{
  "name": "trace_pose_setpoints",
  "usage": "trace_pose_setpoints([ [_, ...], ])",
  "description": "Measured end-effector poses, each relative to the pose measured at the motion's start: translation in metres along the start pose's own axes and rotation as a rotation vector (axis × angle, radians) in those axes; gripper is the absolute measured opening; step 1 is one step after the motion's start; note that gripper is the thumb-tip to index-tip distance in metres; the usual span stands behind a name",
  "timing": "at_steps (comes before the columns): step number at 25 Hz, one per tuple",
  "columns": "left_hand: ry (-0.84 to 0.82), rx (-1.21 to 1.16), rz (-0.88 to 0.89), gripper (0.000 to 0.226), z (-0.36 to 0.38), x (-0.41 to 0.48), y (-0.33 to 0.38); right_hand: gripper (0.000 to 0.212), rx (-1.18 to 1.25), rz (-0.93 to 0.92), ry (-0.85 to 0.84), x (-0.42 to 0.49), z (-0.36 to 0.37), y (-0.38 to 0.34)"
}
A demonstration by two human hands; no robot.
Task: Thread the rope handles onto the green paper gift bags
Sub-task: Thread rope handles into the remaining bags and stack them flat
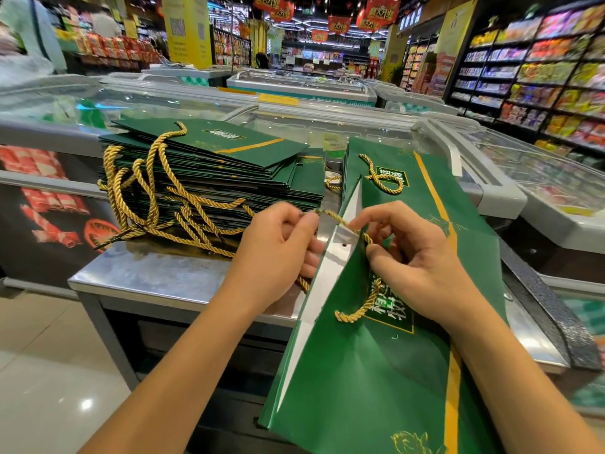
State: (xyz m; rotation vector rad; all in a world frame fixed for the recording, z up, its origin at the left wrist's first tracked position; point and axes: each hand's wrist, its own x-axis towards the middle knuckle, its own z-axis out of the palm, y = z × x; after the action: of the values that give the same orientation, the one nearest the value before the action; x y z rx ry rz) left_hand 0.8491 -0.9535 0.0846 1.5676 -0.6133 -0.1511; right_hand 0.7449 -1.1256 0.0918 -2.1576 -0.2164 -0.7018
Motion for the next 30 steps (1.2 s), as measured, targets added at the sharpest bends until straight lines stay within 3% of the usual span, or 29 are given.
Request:
trace_pose_setpoints([
  [3,-0.166,0.037,-0.085,0.043,-0.004,-0.001,0.003,0.045,-0.021,-0.007,0.003,0.001,0.000,-0.002],
  [8,-0.291,0.022,-0.160,0.030,-0.010,0.000,0.006,0.042,-0.021,0.006,0.048,0.002,0.000,0.000],
  [11,-0.281,0.013,-0.152,0.017,-0.009,-0.003,0.006,0.039,-0.031,0.019,0.113,0.001,0.000,0.005],
  [14,-0.257,0.008,-0.124,0.009,-0.009,-0.005,0.006,0.027,-0.195,-0.002,0.122,0.001,0.001,0.008],
  [19,-0.241,0.026,-0.117,0.016,-0.008,-0.005,0.004,0.002,-0.231,-0.012,0.149,0.002,-0.001,0.007],
  [27,-0.224,0.013,-0.109,0.016,-0.008,-0.004,0.004,0.002,0.067,0.038,0.335,0.006,-0.005,0.004],
  [30,-0.209,0.020,-0.123,0.017,-0.007,-0.005,0.005,0.018,0.073,0.068,0.299,0.005,-0.012,-0.002],
])
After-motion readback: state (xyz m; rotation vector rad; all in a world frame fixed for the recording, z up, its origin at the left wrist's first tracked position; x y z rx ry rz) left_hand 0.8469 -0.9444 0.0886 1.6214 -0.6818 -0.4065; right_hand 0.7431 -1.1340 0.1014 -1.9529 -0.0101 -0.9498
